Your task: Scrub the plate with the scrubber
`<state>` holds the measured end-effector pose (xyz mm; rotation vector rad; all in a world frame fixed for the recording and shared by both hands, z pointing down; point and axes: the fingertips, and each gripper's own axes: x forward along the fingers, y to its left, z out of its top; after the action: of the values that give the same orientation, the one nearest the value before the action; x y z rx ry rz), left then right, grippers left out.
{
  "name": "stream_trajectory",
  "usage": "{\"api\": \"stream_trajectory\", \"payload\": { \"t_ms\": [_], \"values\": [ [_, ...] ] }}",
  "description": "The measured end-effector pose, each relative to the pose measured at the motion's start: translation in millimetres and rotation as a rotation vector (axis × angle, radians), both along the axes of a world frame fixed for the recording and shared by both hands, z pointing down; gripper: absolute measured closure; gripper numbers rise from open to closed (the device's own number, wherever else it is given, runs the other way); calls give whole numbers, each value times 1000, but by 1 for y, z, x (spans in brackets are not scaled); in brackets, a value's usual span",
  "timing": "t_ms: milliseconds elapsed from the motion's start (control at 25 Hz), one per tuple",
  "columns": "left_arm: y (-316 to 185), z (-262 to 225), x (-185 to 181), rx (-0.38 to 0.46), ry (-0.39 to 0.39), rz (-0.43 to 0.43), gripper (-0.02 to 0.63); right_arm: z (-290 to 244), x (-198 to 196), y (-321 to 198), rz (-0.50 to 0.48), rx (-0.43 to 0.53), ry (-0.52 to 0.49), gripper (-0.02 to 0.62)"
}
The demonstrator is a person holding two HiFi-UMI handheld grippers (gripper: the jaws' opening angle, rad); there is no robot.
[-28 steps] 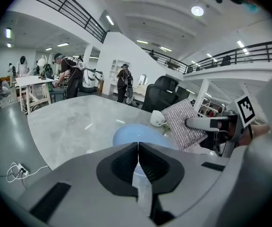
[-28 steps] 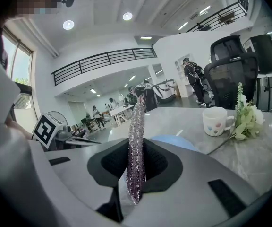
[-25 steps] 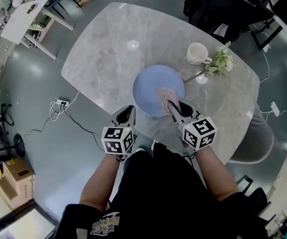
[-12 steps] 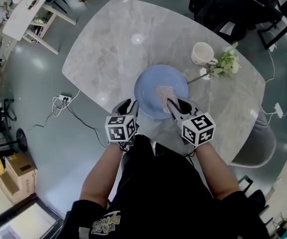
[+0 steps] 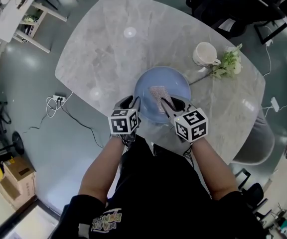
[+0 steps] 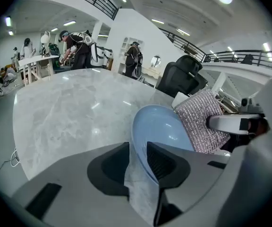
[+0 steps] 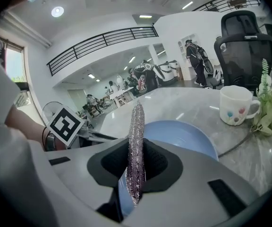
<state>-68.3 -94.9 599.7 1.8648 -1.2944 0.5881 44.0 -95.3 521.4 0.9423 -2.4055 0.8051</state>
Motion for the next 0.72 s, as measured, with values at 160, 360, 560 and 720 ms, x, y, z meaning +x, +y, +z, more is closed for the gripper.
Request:
{"api": "stream_trajectory", "payload": {
  "t_ms": [160, 360, 560, 720],
  "values": [
    [-3, 14, 3, -40, 14, 10, 483, 18, -16, -7, -32, -42, 40, 522],
    [-6, 24, 6, -81, 27, 3, 505, 36, -35, -13, -81, -85, 88, 522],
    [-9, 27, 5, -92, 17, -27, 543, 55, -52, -16, -123, -139, 145, 522],
    [-8, 28, 5, -96, 19, -50, 549, 67, -55, -19, -136, -157, 227, 522]
  ]
}}
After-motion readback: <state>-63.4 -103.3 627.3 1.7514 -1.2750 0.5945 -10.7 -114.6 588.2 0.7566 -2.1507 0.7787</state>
